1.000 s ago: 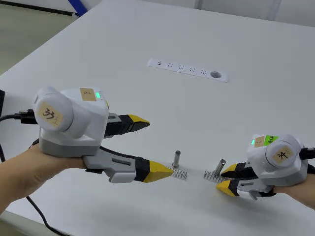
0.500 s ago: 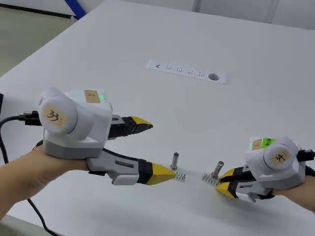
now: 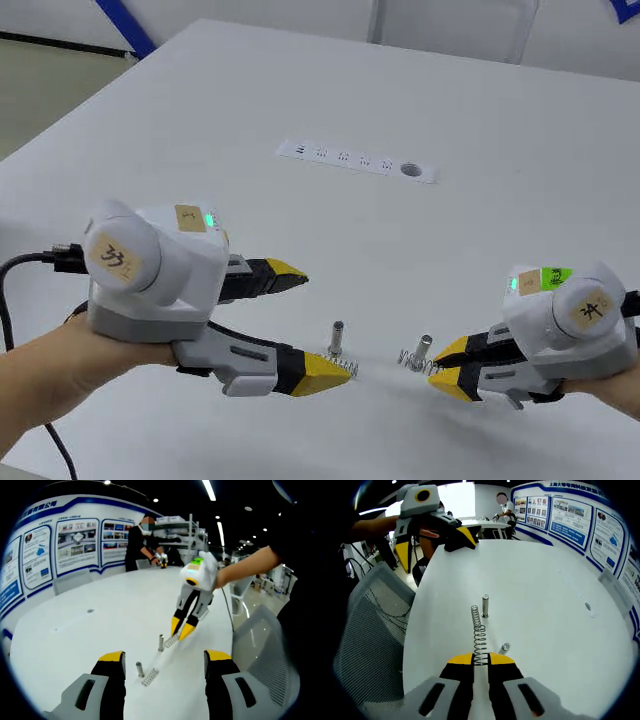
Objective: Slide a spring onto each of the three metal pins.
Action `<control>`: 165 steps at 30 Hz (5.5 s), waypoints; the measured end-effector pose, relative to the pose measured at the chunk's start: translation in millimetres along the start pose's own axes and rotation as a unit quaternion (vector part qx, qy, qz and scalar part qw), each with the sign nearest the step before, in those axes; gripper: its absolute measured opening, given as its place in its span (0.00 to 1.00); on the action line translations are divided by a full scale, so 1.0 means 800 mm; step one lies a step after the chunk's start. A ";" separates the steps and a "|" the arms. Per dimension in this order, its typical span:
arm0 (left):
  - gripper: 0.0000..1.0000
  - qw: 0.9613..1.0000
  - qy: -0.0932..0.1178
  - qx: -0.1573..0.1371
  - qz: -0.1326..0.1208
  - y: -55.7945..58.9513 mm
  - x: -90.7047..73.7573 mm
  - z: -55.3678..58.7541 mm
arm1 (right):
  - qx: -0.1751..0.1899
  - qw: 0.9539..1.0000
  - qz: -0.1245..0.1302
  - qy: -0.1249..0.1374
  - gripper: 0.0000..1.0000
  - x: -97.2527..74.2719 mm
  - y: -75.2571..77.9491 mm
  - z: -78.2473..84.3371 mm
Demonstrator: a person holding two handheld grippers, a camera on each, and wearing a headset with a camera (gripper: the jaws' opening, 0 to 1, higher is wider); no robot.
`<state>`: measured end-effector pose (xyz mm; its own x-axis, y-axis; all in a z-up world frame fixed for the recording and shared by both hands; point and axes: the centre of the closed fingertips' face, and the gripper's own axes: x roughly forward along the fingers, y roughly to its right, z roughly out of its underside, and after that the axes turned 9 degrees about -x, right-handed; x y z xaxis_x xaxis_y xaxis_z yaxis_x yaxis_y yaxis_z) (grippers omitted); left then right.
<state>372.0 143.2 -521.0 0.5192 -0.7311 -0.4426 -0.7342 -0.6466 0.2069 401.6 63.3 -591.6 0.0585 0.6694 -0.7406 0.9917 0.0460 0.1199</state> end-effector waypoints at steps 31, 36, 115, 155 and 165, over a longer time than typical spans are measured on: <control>0.18 0.995 0.000 0.033 0.089 0.065 0.040 -0.011 | -0.111 0.993 -0.019 0.044 0.11 -0.054 -0.053 -0.087; 0.15 0.995 -0.008 0.042 0.093 0.069 0.039 -0.012 | -0.114 0.992 -0.024 0.041 0.11 -0.052 -0.055 -0.085; 0.34 0.996 0.003 0.054 0.067 0.048 0.025 -0.015 | -0.051 0.984 -0.026 0.170 0.11 -0.072 -0.042 -0.154; 0.88 1.000 -0.003 0.017 -0.009 -0.009 -0.004 0.004 | 0.046 0.993 0.091 0.061 0.11 -0.036 0.065 -0.040; 0.99 1.000 0.002 -0.001 -0.023 -0.016 -0.008 0.004 | 0.064 0.993 0.090 0.049 0.11 -0.019 0.064 -0.025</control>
<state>376.7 156.5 -523.2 0.5543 -0.7015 -0.4479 -0.7086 -0.6800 0.1881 449.1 70.2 -561.4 0.2318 0.7274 -0.6459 0.9728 -0.1723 0.1551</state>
